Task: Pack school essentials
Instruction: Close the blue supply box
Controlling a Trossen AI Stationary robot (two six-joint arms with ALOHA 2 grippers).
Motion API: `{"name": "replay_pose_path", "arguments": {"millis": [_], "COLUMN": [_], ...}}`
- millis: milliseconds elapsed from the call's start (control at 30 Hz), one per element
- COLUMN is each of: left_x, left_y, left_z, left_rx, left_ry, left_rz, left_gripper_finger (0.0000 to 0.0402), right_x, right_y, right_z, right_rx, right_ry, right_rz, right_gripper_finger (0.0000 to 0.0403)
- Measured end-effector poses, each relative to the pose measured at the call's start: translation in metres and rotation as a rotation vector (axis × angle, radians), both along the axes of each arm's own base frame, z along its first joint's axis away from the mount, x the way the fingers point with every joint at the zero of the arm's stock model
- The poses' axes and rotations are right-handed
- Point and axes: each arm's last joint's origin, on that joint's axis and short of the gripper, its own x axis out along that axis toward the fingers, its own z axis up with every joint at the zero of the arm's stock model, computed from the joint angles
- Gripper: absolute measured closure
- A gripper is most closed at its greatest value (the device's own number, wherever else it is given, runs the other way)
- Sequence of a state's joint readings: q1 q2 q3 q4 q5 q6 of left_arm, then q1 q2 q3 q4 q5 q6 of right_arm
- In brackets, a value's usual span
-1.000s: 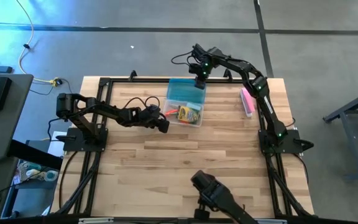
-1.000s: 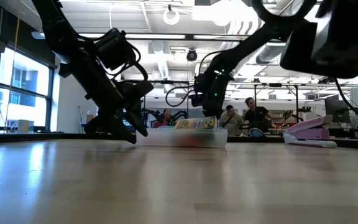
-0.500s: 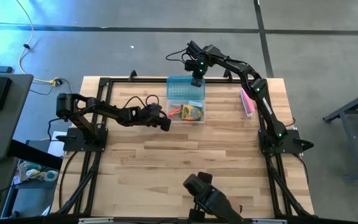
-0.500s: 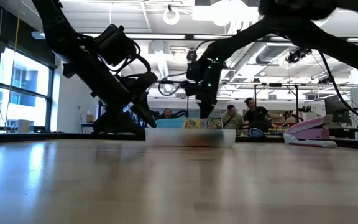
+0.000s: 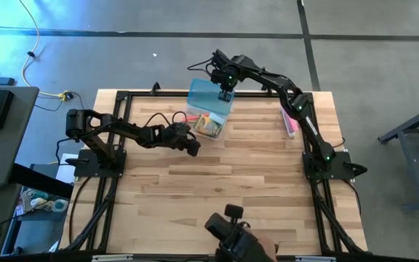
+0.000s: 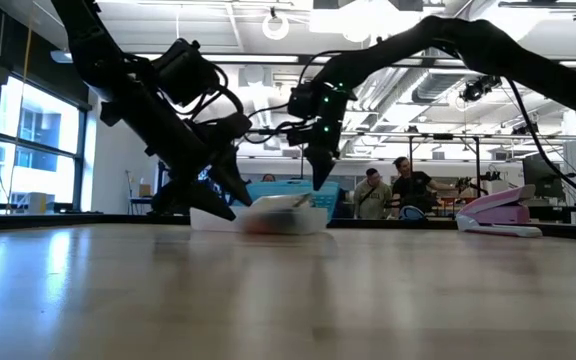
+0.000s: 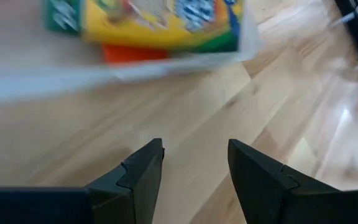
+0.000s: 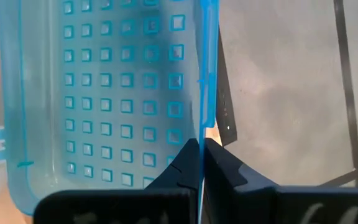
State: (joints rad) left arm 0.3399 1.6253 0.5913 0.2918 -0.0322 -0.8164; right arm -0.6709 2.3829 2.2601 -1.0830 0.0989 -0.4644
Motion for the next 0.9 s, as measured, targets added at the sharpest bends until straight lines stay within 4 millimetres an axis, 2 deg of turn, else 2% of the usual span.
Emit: {"name": "replay_pose_path", "arguments": {"millis": [200, 500, 900], "left_x": [-0.003, -0.005, 0.0], "left_y": [0.008, 0.02, 0.023], "left_z": [-0.001, -0.02, -0.022], "left_rx": [0.068, 0.007, 0.038], "left_ry": [0.033, 0.065, 0.01], "left_rz": [0.015, 0.054, 0.092], "left_gripper_finger": [0.0231, 0.0232, 0.0232], "right_x": [0.008, 0.018, 0.041], "right_y": [0.011, 0.034, 0.08], "right_z": [0.001, 0.023, 0.027], "right_rx": [-0.018, -0.121, -0.256], "right_ry": [0.022, 0.034, 0.132], "right_rz": [0.05, 0.069, 0.085], "right_gripper_finger": [0.0402, 0.0402, 0.0402]}}
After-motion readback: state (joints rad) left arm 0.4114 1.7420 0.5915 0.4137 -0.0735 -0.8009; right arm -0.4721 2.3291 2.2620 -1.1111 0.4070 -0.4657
